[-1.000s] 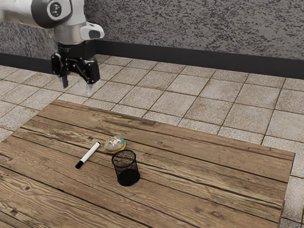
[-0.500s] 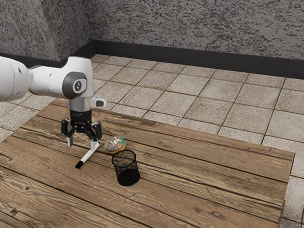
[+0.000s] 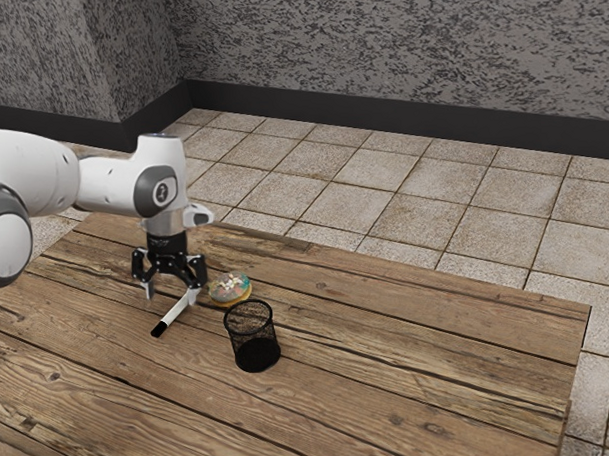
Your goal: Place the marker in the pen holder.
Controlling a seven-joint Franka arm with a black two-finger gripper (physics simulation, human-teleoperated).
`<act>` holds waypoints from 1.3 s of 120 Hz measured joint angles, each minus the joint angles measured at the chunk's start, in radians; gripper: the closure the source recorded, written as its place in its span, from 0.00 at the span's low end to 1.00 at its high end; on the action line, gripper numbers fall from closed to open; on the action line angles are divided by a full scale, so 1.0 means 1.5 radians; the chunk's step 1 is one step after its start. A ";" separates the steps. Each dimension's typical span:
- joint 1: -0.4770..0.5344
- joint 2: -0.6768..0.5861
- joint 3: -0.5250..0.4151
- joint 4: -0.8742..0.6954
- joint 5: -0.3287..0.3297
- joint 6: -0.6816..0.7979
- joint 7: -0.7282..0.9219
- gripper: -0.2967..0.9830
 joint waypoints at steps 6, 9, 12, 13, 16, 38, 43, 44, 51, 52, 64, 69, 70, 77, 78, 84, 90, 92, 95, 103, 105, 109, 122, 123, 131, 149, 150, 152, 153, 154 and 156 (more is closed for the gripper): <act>0.001 0.011 0.000 0.012 0.000 0.003 0.004 0.23; 0.001 0.018 0.000 0.022 0.000 0.003 0.006 0.24; 0.001 0.024 0.000 0.029 0.000 0.004 0.008 0.24; 0.001 0.026 0.000 0.030 0.000 0.004 0.009 0.24; 0.001 0.031 0.000 0.034 0.000 0.005 0.011 0.24; 0.001 0.044 -0.001 0.044 -0.001 0.010 0.021 0.24; 0.001 0.043 -0.001 0.044 -0.001 0.011 0.023 0.25; 0.000 0.043 0.000 0.044 -0.001 0.011 0.024 0.26; 0.000 0.042 0.000 0.044 -0.002 0.011 0.026 0.31; 0.000 0.042 0.000 0.044 -0.002 0.011 0.026 0.31; -0.001 0.040 0.000 0.044 -0.002 0.012 0.030 0.42; -0.001 0.039 0.000 0.043 -0.002 0.012 0.031 0.48; -0.001 0.039 0.000 0.043 -0.002 0.013 0.031 0.49; -0.001 0.038 0.000 0.043 -0.002 0.013 0.033 0.57; -0.001 0.038 0.000 0.043 -0.002 0.013 0.033 0.58; -0.001 0.038 0.000 0.043 -0.002 0.013 0.034 0.65; -0.001 0.038 0.000 0.043 -0.002 0.013 0.035 0.70; -0.001 0.038 0.000 0.043 -0.002 0.013 0.035 0.71; -0.001 0.039 0.000 0.043 -0.002 0.013 0.036 0.73; -0.001 0.039 0.000 0.043 -0.001 0.013 0.036 0.77; -0.001 0.039 0.000 0.043 0.000 0.014 0.036 0.78; -0.001 0.038 0.000 0.043 0.001 0.014 0.035 0.79; -0.003 0.025 0.000 0.040 0.005 0.015 0.034 0.82; -0.003 0.023 0.000 0.040 0.006 0.015 0.033 0.82; -0.006 0.001 -0.002 0.035 0.011 0.015 0.032 0.83; -0.019 -0.111 -0.020 -0.042 0.056 0.049 0.027 0.85; -0.020 -0.121 -0.022 -0.052 0.062 0.054 0.026 0.85; -0.022 -0.140 -0.029 -0.071 0.073 0.064 0.025 0.85; -0.022 -0.152 -0.034 -0.082 0.080 0.069 0.024 0.85; -0.023 -0.162 -0.038 -0.091 0.086 0.074 0.023 0.85; -0.024 -0.182 -0.046 -0.107 0.100 0.084 0.021 0.85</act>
